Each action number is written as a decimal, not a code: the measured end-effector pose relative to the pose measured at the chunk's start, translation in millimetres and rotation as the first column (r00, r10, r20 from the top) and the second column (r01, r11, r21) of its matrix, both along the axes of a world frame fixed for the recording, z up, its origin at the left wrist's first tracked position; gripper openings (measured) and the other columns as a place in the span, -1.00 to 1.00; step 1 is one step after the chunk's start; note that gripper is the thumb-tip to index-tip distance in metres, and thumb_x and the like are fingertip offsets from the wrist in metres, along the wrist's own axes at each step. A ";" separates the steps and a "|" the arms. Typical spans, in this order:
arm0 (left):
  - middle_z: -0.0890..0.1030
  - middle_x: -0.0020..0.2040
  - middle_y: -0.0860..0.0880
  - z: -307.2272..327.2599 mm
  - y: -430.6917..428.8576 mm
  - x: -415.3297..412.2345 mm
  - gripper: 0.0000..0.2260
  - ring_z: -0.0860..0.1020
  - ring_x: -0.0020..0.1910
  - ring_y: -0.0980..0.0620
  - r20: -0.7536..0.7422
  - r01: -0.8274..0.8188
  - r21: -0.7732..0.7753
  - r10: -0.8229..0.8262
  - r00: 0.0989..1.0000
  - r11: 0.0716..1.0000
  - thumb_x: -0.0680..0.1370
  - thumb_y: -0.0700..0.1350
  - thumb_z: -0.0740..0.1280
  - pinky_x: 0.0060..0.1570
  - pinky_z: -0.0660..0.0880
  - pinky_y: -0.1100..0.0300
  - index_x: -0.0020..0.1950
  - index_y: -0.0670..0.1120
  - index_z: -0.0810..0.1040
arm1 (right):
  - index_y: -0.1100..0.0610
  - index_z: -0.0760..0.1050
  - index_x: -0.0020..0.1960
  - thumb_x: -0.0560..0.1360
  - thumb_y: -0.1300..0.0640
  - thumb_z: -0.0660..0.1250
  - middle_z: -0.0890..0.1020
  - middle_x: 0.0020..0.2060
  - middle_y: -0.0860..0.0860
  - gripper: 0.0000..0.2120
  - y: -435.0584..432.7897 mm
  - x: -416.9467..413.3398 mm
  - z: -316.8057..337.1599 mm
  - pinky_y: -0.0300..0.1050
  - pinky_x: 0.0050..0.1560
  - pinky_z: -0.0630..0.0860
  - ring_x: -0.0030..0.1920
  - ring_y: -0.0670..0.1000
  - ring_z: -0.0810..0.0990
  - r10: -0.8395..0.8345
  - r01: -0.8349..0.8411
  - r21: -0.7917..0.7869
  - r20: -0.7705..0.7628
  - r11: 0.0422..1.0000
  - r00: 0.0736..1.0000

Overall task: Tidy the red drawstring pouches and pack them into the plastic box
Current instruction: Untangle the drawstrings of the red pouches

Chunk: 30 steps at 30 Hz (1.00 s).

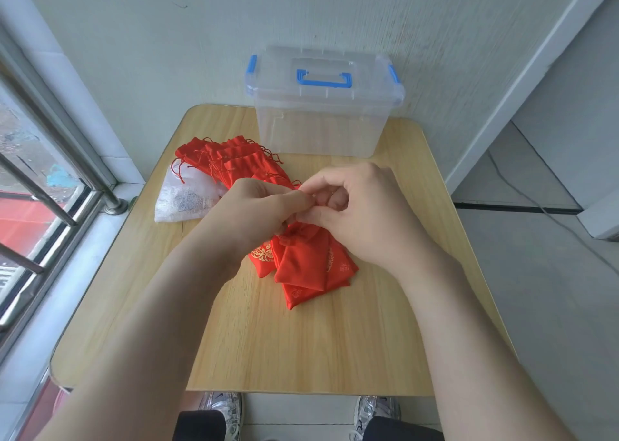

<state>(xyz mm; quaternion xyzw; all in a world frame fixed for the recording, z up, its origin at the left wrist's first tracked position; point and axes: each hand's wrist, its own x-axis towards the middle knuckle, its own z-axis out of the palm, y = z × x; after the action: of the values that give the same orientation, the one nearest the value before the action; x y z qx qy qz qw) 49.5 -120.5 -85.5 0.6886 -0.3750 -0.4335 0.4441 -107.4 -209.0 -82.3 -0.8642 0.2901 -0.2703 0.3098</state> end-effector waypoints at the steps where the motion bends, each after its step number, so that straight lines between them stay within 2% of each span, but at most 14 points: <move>1: 0.46 -0.33 -0.08 0.1 -1.2 -1.0 -0.67 0.38 -0.30 0.01 0.013 -0.016 0.010 0.015 1.000 1.000 0.55 -0.03 0.45 -0.24 0.33 0.12 -0.19 -0.31 0.63 | -0.04 0.78 -0.05 0.41 0.13 0.66 0.59 -0.36 -0.18 -0.84 0.1 1.4 -0.3 -0.30 -0.24 0.46 -0.35 -0.14 0.52 -0.004 0.002 -0.056 -0.033 0.998 0.999; 4: 0.51 -0.39 -0.02 -0.8 -3.3 -3.6 -0.69 0.40 -0.33 0.00 0.035 -0.031 0.090 0.028 0.999 0.995 0.47 0.02 0.43 -0.22 0.33 0.07 -0.28 -0.21 0.61 | 0.01 0.76 -0.11 0.47 0.17 0.58 0.46 -0.36 -0.21 -0.93 1.8 4.5 -0.7 -0.18 -0.21 0.35 -0.32 -0.19 0.43 -0.025 -0.007 -0.199 -0.159 0.980 0.987; 7: 0.56 -0.36 -0.03 -2.1 -4.5 -5.7 -0.76 0.42 -0.28 -0.04 -0.021 -0.026 0.127 0.029 0.999 0.992 0.40 0.05 0.37 -0.23 0.32 0.03 -0.29 -0.13 0.61 | 0.04 0.75 -0.11 0.55 0.17 0.49 0.50 -0.32 -0.11 -0.90 4.0 5.3 -3.2 -0.03 -0.19 0.48 -0.26 -0.03 0.49 -0.053 -0.010 -0.234 -0.265 0.972 0.963; 10: 0.60 -0.27 -0.03 -3.6 -4.9 -2.4 -0.81 0.50 -0.32 0.02 -0.070 -0.100 0.026 0.102 0.992 0.995 0.36 -0.07 0.42 -0.29 0.39 0.12 -0.08 -0.11 0.62 | 0.01 0.76 -0.06 0.59 0.16 0.44 0.61 -0.21 -0.06 -0.87 6.4 4.7 -4.1 0.04 -0.08 0.61 -0.14 0.07 0.62 -0.082 0.021 -0.221 -0.271 0.975 0.959; 12: 0.63 -0.10 -0.03 -4.4 -2.9 -1.2 -0.69 0.58 -0.36 0.11 -0.038 -0.201 -0.067 0.199 0.979 0.977 0.41 -0.26 0.50 -0.35 0.50 0.21 0.11 -0.09 0.57 | -0.01 0.76 -0.03 0.60 0.15 0.43 0.58 -0.22 -0.15 -0.86 5.7 3.7 -2.5 -0.05 -0.07 0.58 -0.15 -0.03 0.60 -0.093 0.047 -0.184 -0.248 0.982 0.964; 15: 0.59 0.05 -0.01 -6.6 -0.9 -3.6 -0.66 0.59 -0.32 0.14 0.111 -0.212 -0.199 0.237 0.965 0.957 0.45 -0.38 0.47 -0.39 0.49 0.29 0.13 -0.08 0.55 | 0.02 0.78 -0.03 0.59 0.17 0.46 0.54 -0.35 -0.28 -0.87 2.9 1.7 2.1 -0.43 -0.19 0.39 -0.26 -0.28 0.53 -0.080 0.063 -0.100 -0.185 0.993 0.979; 17: 0.61 0.03 -0.02 -8.3 -2.1 -5.1 -0.70 0.60 -0.31 0.11 0.142 -0.190 -0.269 0.234 0.962 0.944 0.45 -0.41 0.46 -0.41 0.45 0.30 0.07 -0.09 0.57 | 0.05 0.78 -0.04 0.59 0.19 0.47 0.53 -0.45 -0.33 -0.88 1.7 0.7 3.7 -0.52 -0.23 0.36 -0.30 -0.38 0.52 -0.079 0.073 -0.041 -0.147 0.996 0.986; 20: 0.67 -0.05 -0.02 -9.6 -3.7 -4.8 -0.76 0.65 -0.26 0.11 0.213 -0.217 -0.331 0.297 0.931 0.918 0.46 -0.35 0.51 -0.39 0.50 0.25 -0.03 -0.04 0.60 | 0.04 0.79 -0.06 0.58 0.18 0.49 0.52 -0.48 -0.44 -0.89 0.0 -0.4 2.2 -0.50 -0.27 0.37 -0.34 -0.36 0.54 -0.078 0.080 0.011 -0.096 0.997 0.992; 23: 0.71 -0.15 0.02 -9.8 -2.6 -4.1 -0.82 0.69 -0.21 0.14 0.254 -0.248 -0.377 0.357 0.899 0.892 0.47 -0.29 0.57 -0.22 0.64 0.15 -0.13 -0.06 0.62 | 0.01 0.79 -0.07 0.58 0.17 0.51 0.64 -0.39 -0.35 -0.89 -1.7 0.2 0.6 -0.44 -0.22 0.42 -0.32 -0.27 0.60 -0.075 0.077 0.094 -0.027 0.993 0.997; 24: 0.71 -0.18 0.04 -10.1 -2.0 -3.6 -0.83 0.70 -0.21 0.13 0.262 -0.244 -0.385 0.358 0.896 0.890 0.47 -0.29 0.57 -0.17 0.67 0.13 -0.16 -0.08 0.63 | 0.01 0.78 -0.07 0.58 0.16 0.50 0.69 -0.34 -0.28 -0.89 -2.1 0.1 0.7 -0.36 -0.18 0.48 -0.29 -0.25 0.62 -0.072 0.070 0.160 0.009 0.985 0.997; 26: 0.74 -0.21 0.03 -10.6 -1.5 -2.7 -0.85 0.72 -0.21 0.09 0.271 -0.218 -0.395 0.340 0.901 0.892 0.48 -0.31 0.57 -0.12 0.71 0.04 -0.19 -0.10 0.68 | 0.04 0.78 -0.05 0.61 0.17 0.48 0.73 -0.28 -0.12 -0.89 -3.2 -1.2 2.2 -0.26 -0.15 0.55 -0.27 -0.20 0.61 -0.083 0.041 0.372 0.099 0.927 0.992; 28: 0.76 -0.22 0.02 -10.8 -1.9 -1.8 -0.86 0.74 -0.21 0.04 0.265 -0.182 -0.403 0.305 0.915 0.897 0.50 -0.31 0.56 -0.10 0.71 -0.06 -0.15 -0.08 0.75 | 0.07 0.77 -0.04 0.63 0.18 0.46 0.68 -0.31 -0.08 -0.87 -5.1 -3.7 3.5 -0.29 -0.20 0.51 -0.28 -0.14 0.56 -0.112 0.008 0.545 0.158 0.838 0.981; 30: 0.77 -0.18 0.08 -9.1 -2.5 -3.4 -0.83 0.75 -0.17 0.09 0.288 -0.134 -0.408 0.267 0.919 0.903 0.54 -0.31 0.52 -0.06 0.71 0.00 -0.08 -0.03 0.79 | 0.10 0.77 -0.04 0.63 0.17 0.45 0.64 -0.31 -0.07 -0.87 -7.3 -5.2 3.2 -0.25 -0.16 0.50 -0.25 -0.09 0.54 -0.133 -0.012 0.632 0.182 0.775 0.974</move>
<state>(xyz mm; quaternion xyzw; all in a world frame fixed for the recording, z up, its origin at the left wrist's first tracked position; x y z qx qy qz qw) 46.1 -123.0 -94.6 0.6887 -0.4482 -0.1792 0.5410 -112.6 -216.3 -79.1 -0.6665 0.3559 -0.2603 0.6011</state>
